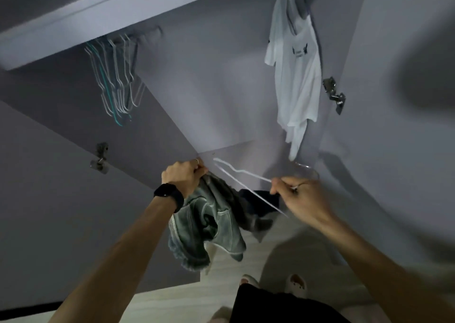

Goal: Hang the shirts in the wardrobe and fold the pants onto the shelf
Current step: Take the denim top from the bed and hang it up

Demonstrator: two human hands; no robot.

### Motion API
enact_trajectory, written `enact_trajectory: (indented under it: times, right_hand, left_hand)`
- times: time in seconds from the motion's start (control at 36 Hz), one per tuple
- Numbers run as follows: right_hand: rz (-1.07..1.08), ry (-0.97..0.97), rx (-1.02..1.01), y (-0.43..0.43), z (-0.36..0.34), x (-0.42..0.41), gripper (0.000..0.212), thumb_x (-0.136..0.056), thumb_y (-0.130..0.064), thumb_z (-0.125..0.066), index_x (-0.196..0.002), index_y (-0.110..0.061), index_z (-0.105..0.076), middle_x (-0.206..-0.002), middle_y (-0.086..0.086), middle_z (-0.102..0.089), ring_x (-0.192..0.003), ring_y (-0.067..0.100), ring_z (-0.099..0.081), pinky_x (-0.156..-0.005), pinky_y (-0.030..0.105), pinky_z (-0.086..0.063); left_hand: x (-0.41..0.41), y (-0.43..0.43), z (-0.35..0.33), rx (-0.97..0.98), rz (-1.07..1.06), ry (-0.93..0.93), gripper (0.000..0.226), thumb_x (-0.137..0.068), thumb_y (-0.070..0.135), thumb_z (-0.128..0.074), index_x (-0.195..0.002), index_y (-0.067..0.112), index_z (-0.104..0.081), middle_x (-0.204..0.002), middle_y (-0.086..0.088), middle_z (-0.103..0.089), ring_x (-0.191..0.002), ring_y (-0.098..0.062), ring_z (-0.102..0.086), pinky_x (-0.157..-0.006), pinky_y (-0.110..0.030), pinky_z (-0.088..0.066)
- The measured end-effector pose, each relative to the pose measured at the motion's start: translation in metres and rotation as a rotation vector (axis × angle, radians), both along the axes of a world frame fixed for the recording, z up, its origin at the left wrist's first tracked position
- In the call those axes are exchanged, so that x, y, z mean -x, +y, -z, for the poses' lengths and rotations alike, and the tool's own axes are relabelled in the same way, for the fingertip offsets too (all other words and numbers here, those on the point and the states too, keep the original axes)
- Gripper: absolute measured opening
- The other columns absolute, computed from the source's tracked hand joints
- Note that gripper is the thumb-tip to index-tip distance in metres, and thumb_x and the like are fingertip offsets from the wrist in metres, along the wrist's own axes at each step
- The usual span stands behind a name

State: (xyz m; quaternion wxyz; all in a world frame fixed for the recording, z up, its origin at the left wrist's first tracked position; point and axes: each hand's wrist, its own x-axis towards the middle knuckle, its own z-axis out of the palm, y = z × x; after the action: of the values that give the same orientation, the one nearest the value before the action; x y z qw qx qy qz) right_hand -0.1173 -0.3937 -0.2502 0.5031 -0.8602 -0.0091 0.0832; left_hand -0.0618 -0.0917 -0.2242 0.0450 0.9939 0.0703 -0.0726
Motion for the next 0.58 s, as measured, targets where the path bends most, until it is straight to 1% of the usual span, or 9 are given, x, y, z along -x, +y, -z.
enact_trajectory:
  times: [0.08, 0.14, 0.19, 0.28, 0.33, 0.39, 0.47, 0.53, 0.58]
  right_hand:
    - [-0.08, 0.043, 0.047, -0.002, -0.002, 0.018, 0.031, -0.097, -0.034, -0.061, -0.07, -0.028, -0.076, -0.062, -0.021, -0.068, -0.061, -0.001, -0.064, -0.071, 0.017, -0.043]
    - [-0.095, 0.049, 0.043, -0.003, -0.002, 0.026, 0.03, -0.096, -0.029, -0.062, -0.07, -0.026, -0.078, -0.051, -0.026, -0.058, -0.051, -0.003, -0.056, -0.06, 0.01, -0.037]
    - [-0.097, 0.032, 0.07, -0.003, -0.002, 0.03, 0.03, -0.096, -0.029, -0.062, -0.071, -0.023, -0.078, -0.049, -0.024, -0.056, -0.05, 0.0, -0.054, -0.057, 0.013, -0.039]
    - [-0.118, -0.028, 0.271, 0.006, 0.001, 0.029, 0.031, -0.098, -0.032, -0.055, -0.08, -0.016, -0.073, -0.071, -0.009, -0.07, -0.068, 0.011, -0.062, -0.069, 0.027, -0.047]
    - [-0.117, -0.068, 0.39, 0.014, 0.003, 0.025, 0.032, -0.098, -0.035, -0.052, -0.079, -0.014, -0.068, -0.079, -0.001, -0.071, -0.078, 0.022, -0.064, -0.064, 0.028, -0.04]
    - [-0.129, -0.062, 0.387, 0.024, 0.004, 0.023, 0.033, -0.097, -0.038, -0.051, -0.077, -0.015, -0.064, -0.077, 0.002, -0.069, -0.076, 0.026, -0.064, -0.06, 0.028, -0.035]
    - [-0.158, -0.012, 0.315, 0.043, 0.002, 0.016, 0.035, -0.097, -0.041, -0.051, -0.082, -0.014, -0.068, -0.083, 0.005, -0.072, -0.082, 0.03, -0.065, -0.07, 0.032, -0.049]
    - [-0.187, 0.066, 0.259, 0.057, -0.001, 0.004, 0.036, -0.098, -0.039, -0.051, -0.077, -0.014, -0.066, -0.087, 0.005, -0.073, -0.088, 0.032, -0.066, -0.078, 0.033, -0.052]
    - [-0.291, 0.179, 0.243, 0.07, -0.004, -0.01, 0.033, -0.096, -0.039, -0.053, -0.083, -0.016, -0.073, -0.094, 0.005, -0.075, -0.092, 0.028, -0.068, -0.084, 0.033, -0.054]
  left_hand:
    - [-0.002, -0.007, 0.002, 0.051, -0.033, 0.012, 0.024, -0.098, 0.052, -0.052, -0.105, 0.034, -0.066, -0.104, 0.0, -0.071, -0.096, -0.033, -0.064, -0.082, -0.04, -0.053]
    - [-0.003, -0.009, 0.003, 0.089, -0.064, 0.01, 0.026, -0.097, 0.052, -0.053, -0.105, 0.032, -0.067, -0.105, -0.001, -0.071, -0.096, -0.033, -0.064, -0.082, -0.041, -0.054]
    - [-0.003, -0.012, 0.003, 0.149, -0.084, 0.008, 0.025, -0.096, 0.053, -0.055, -0.103, 0.033, -0.068, -0.104, 0.001, -0.071, -0.095, -0.032, -0.064, -0.082, -0.041, -0.055]
    - [-0.001, -0.016, 0.002, 0.245, -0.055, 0.026, 0.018, -0.094, 0.054, -0.058, -0.092, 0.039, -0.067, -0.097, 0.006, -0.072, -0.091, -0.027, -0.064, -0.078, -0.037, -0.054]
    - [0.003, -0.018, 0.002, 0.28, -0.024, 0.012, 0.015, -0.094, 0.053, -0.059, -0.083, 0.044, -0.062, -0.089, 0.011, -0.07, -0.085, -0.022, -0.063, -0.071, -0.032, -0.049]
    - [0.008, -0.021, 0.0, 0.327, -0.024, -0.014, 0.018, -0.094, 0.054, -0.06, -0.077, 0.046, -0.06, -0.079, 0.02, -0.066, -0.078, -0.015, -0.061, -0.065, -0.027, -0.043]
    - [0.015, -0.026, -0.002, 0.424, -0.048, -0.036, 0.017, -0.093, 0.052, -0.063, -0.082, 0.04, -0.063, -0.076, 0.025, -0.064, -0.073, -0.003, -0.06, -0.061, -0.022, -0.044]
    - [0.024, -0.03, 0.001, 0.425, -0.035, -0.037, 0.017, -0.094, 0.049, -0.062, -0.086, 0.035, -0.065, -0.078, 0.019, -0.068, -0.074, -0.005, -0.063, -0.06, -0.018, -0.043]
    - [0.035, -0.034, 0.006, 0.409, -0.048, -0.059, 0.018, -0.096, 0.048, -0.06, -0.087, 0.033, -0.064, -0.081, 0.017, -0.069, -0.075, -0.01, -0.063, -0.059, -0.019, -0.041]
